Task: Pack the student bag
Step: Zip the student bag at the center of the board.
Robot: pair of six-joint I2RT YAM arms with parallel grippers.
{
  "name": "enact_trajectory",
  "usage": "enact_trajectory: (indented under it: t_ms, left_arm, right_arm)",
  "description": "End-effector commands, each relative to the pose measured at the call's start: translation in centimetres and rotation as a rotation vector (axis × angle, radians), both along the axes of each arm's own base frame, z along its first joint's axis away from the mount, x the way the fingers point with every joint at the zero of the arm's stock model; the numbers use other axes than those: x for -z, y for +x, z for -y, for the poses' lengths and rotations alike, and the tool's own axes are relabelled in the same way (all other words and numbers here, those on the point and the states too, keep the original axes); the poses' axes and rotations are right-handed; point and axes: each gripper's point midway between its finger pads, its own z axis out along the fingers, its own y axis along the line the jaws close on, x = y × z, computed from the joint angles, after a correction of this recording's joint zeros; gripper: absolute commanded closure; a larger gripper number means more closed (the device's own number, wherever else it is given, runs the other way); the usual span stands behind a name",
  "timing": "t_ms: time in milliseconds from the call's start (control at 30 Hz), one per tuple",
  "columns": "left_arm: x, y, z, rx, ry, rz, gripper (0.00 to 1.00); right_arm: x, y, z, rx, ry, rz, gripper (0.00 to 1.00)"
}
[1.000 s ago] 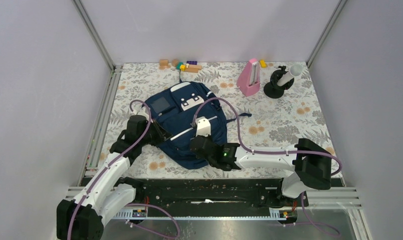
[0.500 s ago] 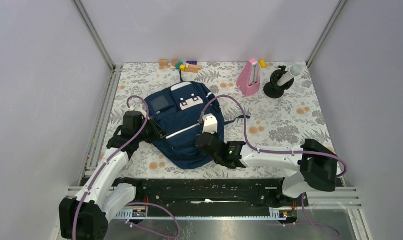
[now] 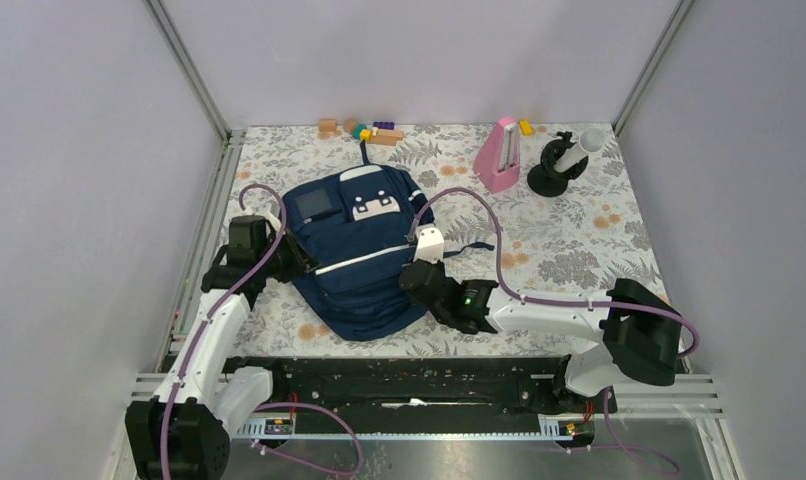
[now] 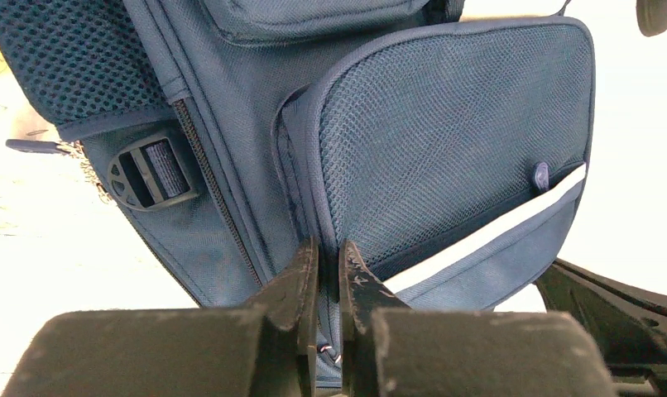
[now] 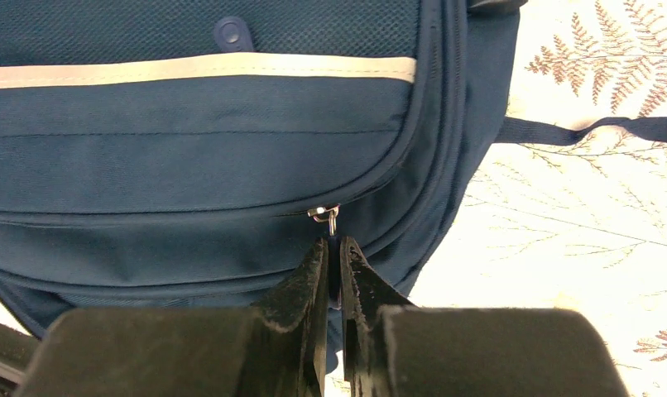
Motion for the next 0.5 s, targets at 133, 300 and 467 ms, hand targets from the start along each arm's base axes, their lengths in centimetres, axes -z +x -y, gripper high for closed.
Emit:
enact_trajectory:
  t_ms: [133,300,467]
  left_arm:
    - [-3.4,2.6,-3.8,-0.06,0.19,0.135,1.0]
    - [-3.4,2.8,-3.6,-0.011,0.209,0.119,1.0]
    - [-4.5,3.1,-2.7,0.073,0.314,0.155,0.29]
  right_arm:
    - [0.9,2.5,3.8,0.1,-0.093,0.035,1.0]
    - [0.0,2.6,3.3,0.046,-0.039,0.033,1.0]
    - [-0.6,1.5,2.4,-0.044,0.01,0.018,1.0]
